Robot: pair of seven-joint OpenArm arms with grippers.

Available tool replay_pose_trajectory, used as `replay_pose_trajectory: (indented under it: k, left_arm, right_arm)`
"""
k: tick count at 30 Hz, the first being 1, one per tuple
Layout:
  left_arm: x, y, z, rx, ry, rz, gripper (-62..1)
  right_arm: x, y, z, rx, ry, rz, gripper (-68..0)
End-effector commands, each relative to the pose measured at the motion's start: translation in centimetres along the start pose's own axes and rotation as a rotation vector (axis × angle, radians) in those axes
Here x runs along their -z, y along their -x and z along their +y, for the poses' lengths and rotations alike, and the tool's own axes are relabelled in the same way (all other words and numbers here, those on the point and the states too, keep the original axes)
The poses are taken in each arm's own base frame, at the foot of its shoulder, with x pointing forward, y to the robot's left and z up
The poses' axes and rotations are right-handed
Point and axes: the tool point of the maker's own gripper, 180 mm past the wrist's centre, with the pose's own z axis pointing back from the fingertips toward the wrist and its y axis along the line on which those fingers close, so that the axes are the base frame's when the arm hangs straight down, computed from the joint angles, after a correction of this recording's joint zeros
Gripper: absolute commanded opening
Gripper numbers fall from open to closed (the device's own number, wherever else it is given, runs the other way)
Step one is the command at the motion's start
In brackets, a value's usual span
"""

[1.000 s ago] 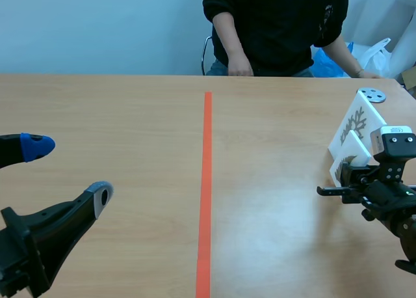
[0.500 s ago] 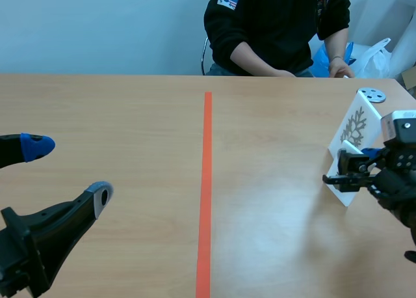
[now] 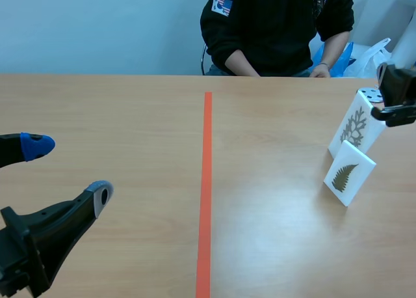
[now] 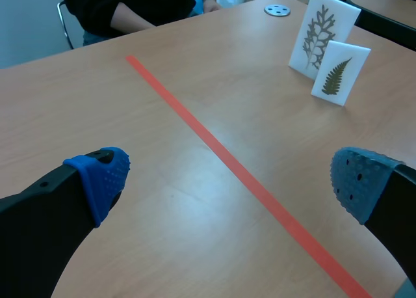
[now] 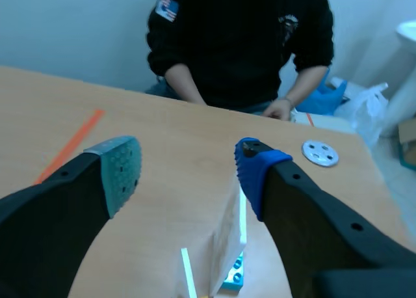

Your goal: Sort the leaf by its shape. The table is split by an orange tape line. A compound leaf with several leaflets goes to the left side, a simple leaf with one blade goes to the right side. Return to the home posture when a red brick is placed on the table.

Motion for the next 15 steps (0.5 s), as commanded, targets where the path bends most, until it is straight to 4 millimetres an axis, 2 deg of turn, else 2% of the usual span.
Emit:
replay_pose_trajectory:
  k: [1, 5, 10, 11, 15]
  left_arm:
    - [0.1, -1.0, -0.1, -0.003, 0.001, -0.038, 1.4]
    - [0.1, -1.0, -0.1, -0.002, 0.001, -0.038, 1.4]
    - [0.1, -0.9, -0.1, -0.002, 0.001, -0.037, 1.4]
    - [0.1, -0.9, -0.1, -0.003, 0.0, -0.035, 1.4]
    - [0.1, -0.8, 0.0, -0.002, -0.003, -0.03, 1.4]
  right_arm:
    - [-0.3, -0.7, 0.1, -0.007, -0.041, -0.004, -30.2]
    - [-1.8, -1.5, 2.7, 0.032, -0.198, 0.008, -14.4]
    - [-4.5, -0.7, 6.1, 0.096, -0.344, 0.074, -1.8]
    - [-5.0, -0.5, 6.6, 0.112, -0.36, 0.085, 0.4]
    - [-6.7, 0.3, 8.0, 0.147, -0.395, 0.136, 0.4]
